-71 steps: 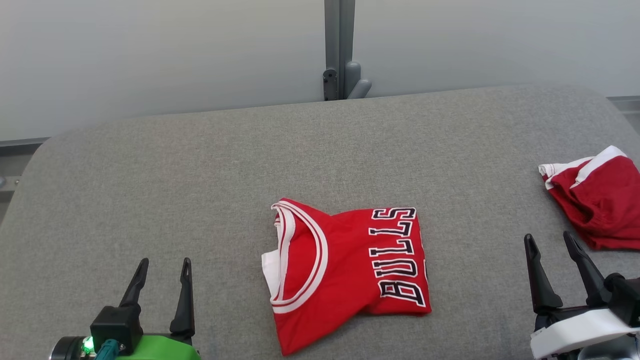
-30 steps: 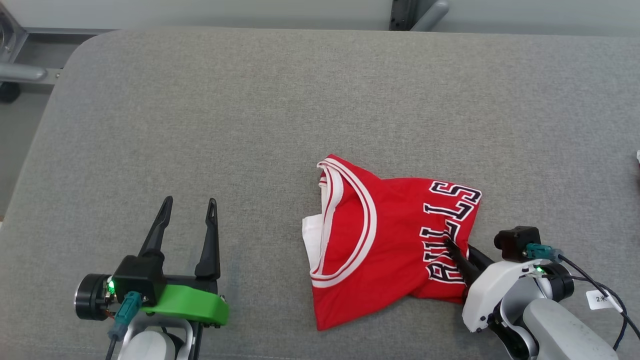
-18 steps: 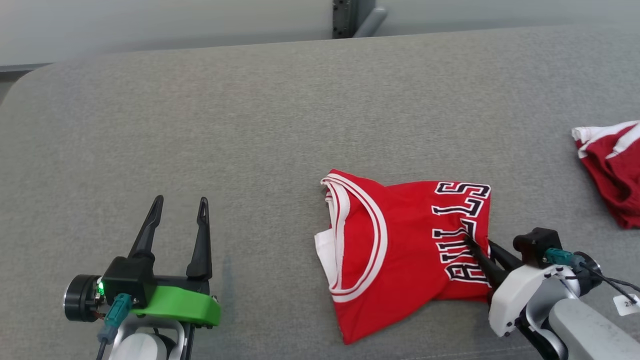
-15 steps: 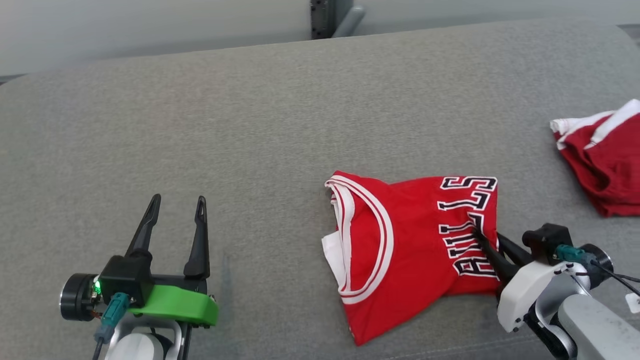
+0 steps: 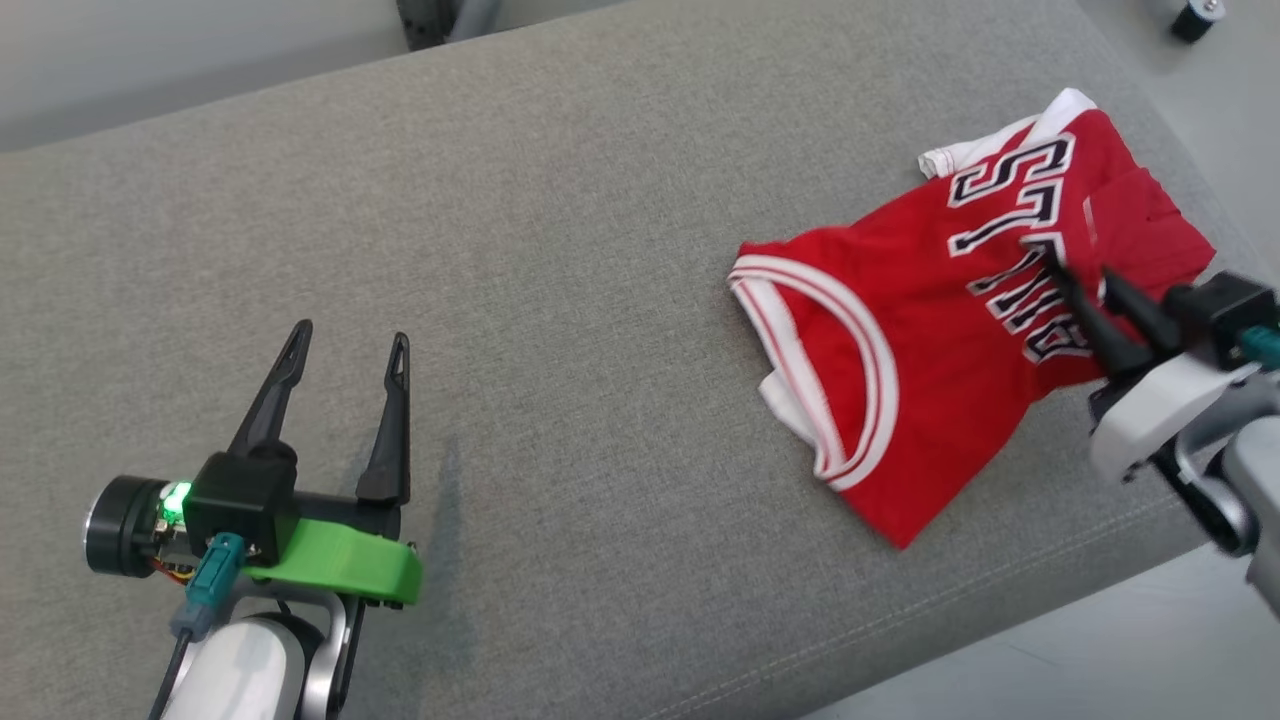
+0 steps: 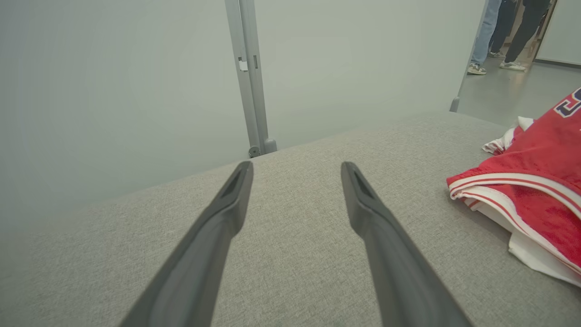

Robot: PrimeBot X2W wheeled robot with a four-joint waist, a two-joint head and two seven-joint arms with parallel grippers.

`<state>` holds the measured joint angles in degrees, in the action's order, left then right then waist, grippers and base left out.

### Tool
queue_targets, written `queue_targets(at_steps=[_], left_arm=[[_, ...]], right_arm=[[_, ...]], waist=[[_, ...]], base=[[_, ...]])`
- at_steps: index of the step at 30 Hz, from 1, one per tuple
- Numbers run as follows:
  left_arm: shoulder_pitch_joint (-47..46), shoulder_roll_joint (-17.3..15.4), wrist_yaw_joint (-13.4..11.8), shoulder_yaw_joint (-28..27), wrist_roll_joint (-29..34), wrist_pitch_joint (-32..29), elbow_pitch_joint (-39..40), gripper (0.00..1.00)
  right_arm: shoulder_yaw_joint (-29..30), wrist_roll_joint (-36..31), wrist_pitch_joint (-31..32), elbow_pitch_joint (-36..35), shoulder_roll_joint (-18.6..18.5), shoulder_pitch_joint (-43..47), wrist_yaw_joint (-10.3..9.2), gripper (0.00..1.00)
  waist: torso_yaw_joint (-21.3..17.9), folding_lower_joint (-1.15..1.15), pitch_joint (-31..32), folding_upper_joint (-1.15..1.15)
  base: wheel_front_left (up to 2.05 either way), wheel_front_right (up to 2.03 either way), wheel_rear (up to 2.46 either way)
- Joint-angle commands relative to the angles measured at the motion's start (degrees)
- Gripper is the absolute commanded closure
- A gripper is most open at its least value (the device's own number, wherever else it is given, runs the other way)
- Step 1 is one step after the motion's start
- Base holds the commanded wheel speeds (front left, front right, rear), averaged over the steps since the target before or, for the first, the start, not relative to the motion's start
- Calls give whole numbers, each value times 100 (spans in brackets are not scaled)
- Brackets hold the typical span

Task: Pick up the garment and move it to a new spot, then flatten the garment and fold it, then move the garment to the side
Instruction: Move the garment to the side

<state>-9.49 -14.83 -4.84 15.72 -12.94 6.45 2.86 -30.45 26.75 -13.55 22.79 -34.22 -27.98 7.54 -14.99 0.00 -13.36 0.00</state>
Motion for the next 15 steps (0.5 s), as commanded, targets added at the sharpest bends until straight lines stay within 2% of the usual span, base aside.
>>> queue_targets(at_steps=[1,5,9,14,15], left_arm=[[-116,-91,6,-7,76,-44,42,0],[-257,-170,34,38,132,-159,183,0],[-368,-232,40,66,191,-248,306,0],[-508,-256,70,153,257,-320,401,0],[-538,-263,75,163,256,-326,411,0]], right_arm=[[66,11,-59,45,-99,-223,-11,100],[283,86,-141,299,-453,-695,-11,100],[625,289,-170,757,-653,-1126,-11,100],[1119,357,-171,1345,-676,-1365,-11,100],[1187,398,-172,1501,-632,-1389,-11,95]], waist=[[-371,0,-465,0],[-370,0,-740,0],[-317,0,-1013,0],[-188,0,-1283,0],[-167,0,-1332,0]], base=[[0,0,0],[0,0,0],[0,0,0],[0,0,0],[0,0,0]])
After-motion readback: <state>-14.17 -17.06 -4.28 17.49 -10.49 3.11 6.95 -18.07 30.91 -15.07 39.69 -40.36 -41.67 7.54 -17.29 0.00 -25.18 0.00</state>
